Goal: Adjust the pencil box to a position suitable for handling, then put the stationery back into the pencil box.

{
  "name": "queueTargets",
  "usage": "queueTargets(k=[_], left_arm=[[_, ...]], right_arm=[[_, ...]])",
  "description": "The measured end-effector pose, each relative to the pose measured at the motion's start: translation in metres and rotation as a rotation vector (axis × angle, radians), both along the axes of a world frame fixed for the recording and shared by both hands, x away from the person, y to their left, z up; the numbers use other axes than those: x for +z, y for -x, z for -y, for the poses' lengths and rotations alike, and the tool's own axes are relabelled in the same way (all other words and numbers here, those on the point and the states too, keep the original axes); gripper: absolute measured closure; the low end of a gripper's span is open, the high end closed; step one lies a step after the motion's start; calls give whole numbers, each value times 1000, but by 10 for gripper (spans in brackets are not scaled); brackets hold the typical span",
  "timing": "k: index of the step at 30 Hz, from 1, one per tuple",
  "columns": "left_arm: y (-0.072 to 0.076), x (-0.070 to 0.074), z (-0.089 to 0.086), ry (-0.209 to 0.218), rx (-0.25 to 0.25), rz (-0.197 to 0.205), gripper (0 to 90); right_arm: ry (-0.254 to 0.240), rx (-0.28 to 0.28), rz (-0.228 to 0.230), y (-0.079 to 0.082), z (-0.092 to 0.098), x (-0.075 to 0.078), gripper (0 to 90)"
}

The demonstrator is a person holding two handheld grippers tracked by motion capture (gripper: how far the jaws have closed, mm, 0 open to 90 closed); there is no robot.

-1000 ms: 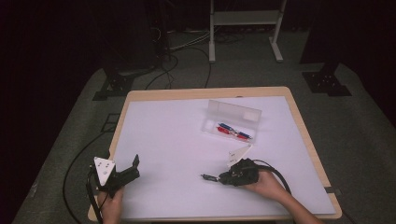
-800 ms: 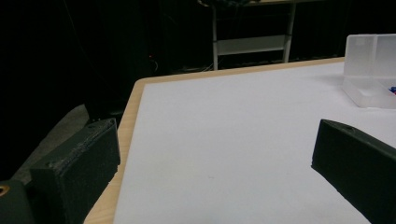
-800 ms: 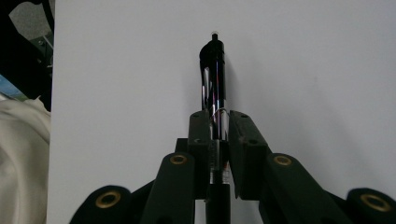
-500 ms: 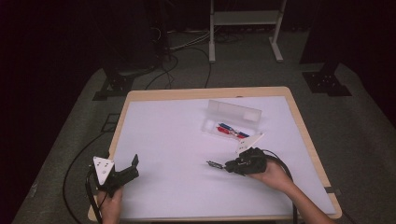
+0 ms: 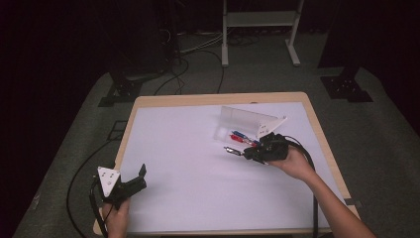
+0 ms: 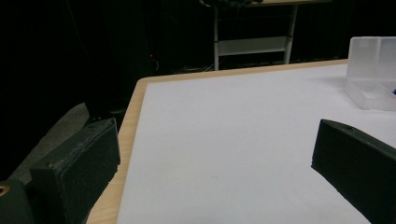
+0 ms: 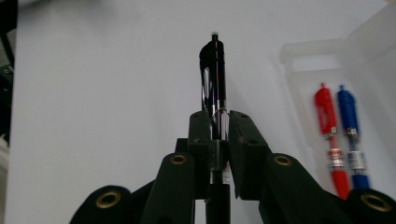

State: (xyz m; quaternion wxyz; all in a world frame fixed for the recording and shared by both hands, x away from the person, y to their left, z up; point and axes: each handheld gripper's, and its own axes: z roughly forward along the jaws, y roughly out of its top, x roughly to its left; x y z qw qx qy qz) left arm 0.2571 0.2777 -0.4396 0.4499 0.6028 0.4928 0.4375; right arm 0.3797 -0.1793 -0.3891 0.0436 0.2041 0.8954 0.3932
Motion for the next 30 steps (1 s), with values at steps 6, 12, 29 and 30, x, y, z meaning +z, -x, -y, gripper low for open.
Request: queueTargets(k=[6,12,29,30], left_arm=[[0,0,2,-7,-2,-6,4],[-1,-1,-1,2,-1,-8,4],[1,1,-2,18,7,-3,4],[0,1,-2,22,6,-7,4]], right_arm=[[4,-14,1,-19,1,8,787],[23,-12,2,-32,-2,6,787],[35,-56,-10,-67,7,-11,787],[37,-59,-12,-69,9,-14,787]])
